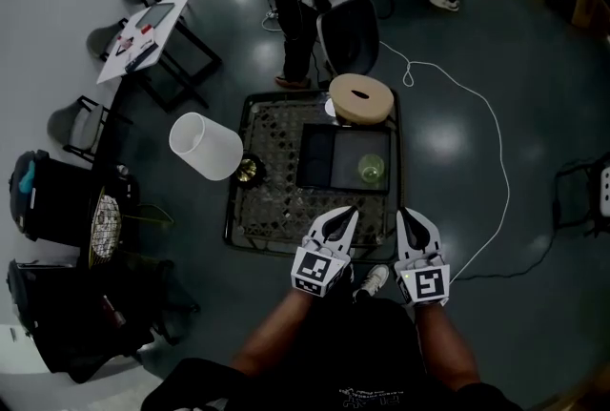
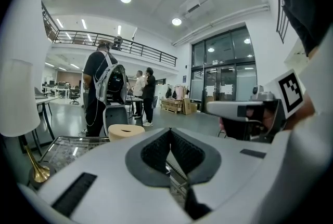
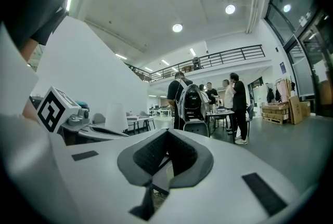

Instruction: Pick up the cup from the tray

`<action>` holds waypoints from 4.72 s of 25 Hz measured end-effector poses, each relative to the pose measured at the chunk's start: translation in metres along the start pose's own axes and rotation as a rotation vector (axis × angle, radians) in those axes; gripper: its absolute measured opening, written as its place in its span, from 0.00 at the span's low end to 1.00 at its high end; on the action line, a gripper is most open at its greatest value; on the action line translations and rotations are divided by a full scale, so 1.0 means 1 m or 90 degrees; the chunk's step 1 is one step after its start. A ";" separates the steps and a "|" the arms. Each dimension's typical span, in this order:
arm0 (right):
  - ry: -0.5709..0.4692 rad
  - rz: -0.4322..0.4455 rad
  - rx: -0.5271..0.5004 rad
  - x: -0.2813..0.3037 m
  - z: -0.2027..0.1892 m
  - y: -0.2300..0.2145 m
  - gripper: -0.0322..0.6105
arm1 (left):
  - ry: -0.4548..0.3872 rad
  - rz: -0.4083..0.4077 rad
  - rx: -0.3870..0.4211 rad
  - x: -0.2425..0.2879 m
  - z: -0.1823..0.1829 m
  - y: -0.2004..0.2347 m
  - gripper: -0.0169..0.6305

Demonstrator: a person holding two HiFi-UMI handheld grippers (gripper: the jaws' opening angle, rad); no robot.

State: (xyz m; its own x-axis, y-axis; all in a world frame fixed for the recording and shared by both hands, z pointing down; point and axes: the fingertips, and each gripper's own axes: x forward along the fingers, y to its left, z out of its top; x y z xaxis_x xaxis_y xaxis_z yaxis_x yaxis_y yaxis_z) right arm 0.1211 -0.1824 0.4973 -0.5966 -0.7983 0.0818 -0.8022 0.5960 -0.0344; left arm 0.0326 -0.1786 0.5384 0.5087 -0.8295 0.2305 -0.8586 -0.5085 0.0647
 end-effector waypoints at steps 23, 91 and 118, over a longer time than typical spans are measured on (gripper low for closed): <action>0.076 -0.033 0.008 0.074 -0.041 -0.035 0.06 | 0.074 -0.046 0.010 0.096 -0.068 0.046 0.05; 0.116 -0.002 -0.024 0.084 -0.096 -0.040 0.06 | 0.116 -0.059 0.062 0.130 -0.047 0.049 0.64; 0.000 0.085 -0.049 0.076 0.005 0.009 0.06 | 0.028 0.020 0.051 0.026 0.031 0.054 0.64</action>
State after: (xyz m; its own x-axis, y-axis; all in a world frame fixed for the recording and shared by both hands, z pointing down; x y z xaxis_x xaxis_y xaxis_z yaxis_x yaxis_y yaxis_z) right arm 0.0683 -0.2385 0.4983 -0.6981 -0.7113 0.0821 -0.7115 0.7020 0.0314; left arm 0.0016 -0.2351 0.5179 0.4770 -0.8352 0.2738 -0.8654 -0.5007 -0.0199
